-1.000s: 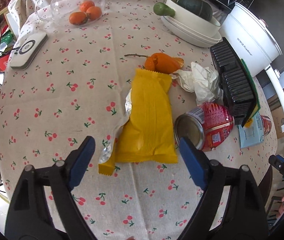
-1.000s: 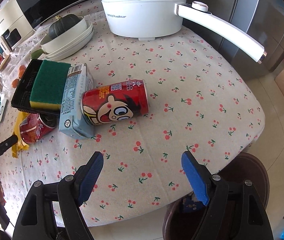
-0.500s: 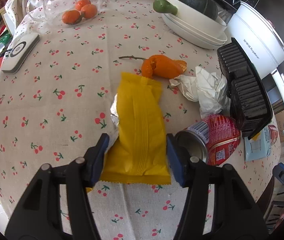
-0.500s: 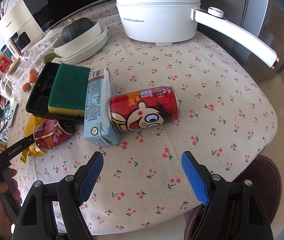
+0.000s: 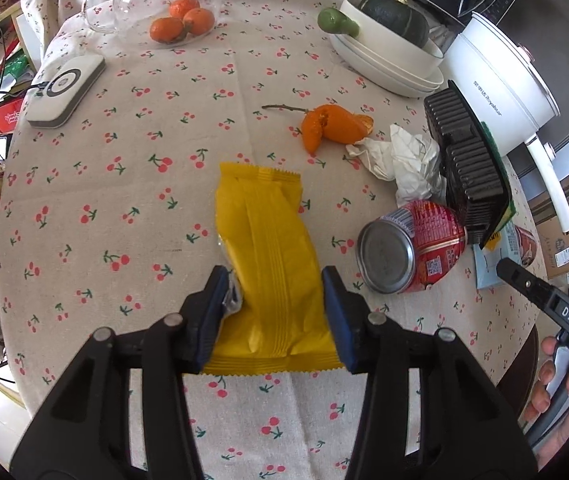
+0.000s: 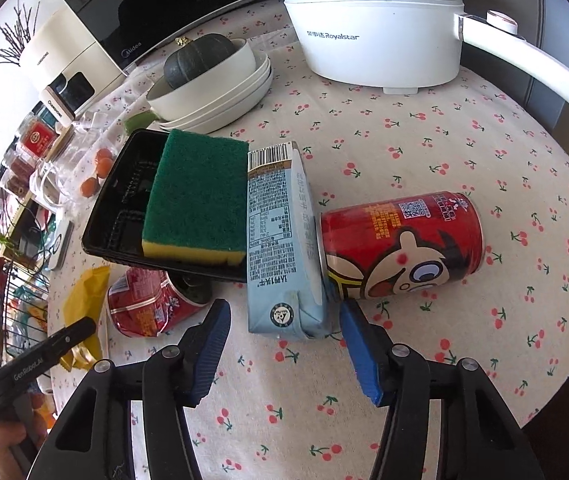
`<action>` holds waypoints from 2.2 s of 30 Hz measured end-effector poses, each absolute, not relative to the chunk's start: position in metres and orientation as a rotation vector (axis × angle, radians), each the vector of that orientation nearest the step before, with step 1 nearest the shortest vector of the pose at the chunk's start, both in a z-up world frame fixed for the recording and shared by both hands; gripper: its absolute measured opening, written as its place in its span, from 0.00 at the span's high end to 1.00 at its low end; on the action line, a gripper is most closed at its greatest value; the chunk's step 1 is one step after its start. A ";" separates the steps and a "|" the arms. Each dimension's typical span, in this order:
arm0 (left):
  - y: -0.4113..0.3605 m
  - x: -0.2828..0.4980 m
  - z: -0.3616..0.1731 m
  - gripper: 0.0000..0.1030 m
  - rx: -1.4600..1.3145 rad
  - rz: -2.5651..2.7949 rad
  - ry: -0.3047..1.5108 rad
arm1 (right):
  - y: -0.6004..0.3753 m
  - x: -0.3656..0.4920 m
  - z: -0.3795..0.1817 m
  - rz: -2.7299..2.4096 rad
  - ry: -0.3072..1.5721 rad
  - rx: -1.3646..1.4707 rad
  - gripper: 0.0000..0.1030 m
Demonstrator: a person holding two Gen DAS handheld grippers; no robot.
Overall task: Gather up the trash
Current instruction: 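Lift the yellow bag with the left tool while the right tool grasps the juice carton, then carry the bag and carton over the brown bin and open both tools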
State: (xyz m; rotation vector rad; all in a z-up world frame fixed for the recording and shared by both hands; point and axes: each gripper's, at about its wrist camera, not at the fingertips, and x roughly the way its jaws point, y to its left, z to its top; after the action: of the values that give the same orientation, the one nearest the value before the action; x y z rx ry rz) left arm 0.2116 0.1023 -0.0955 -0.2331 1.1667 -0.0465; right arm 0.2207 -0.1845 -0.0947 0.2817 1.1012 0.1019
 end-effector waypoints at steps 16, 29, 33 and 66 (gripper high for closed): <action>0.076 0.186 -0.069 0.52 -0.211 -0.174 1.144 | -0.193 0.187 -0.045 0.141 1.054 0.239 0.61; 0.032 0.155 -0.051 0.52 -0.208 -0.306 1.107 | -0.228 0.132 -0.009 0.125 1.000 0.213 0.61; 0.010 0.149 -0.050 0.52 -0.172 -0.345 1.100 | -0.252 0.116 -0.008 0.082 1.004 0.218 0.61; -0.234 0.072 -0.089 0.52 0.160 -0.851 1.084 | -0.434 -0.025 -0.061 -0.251 1.189 0.281 0.61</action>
State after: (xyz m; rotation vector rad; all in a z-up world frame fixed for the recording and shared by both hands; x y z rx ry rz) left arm 0.0721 -0.2339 -0.0892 0.1598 1.0845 -0.8513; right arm -0.0253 -0.4343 -0.0610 0.2808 1.1886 -0.2506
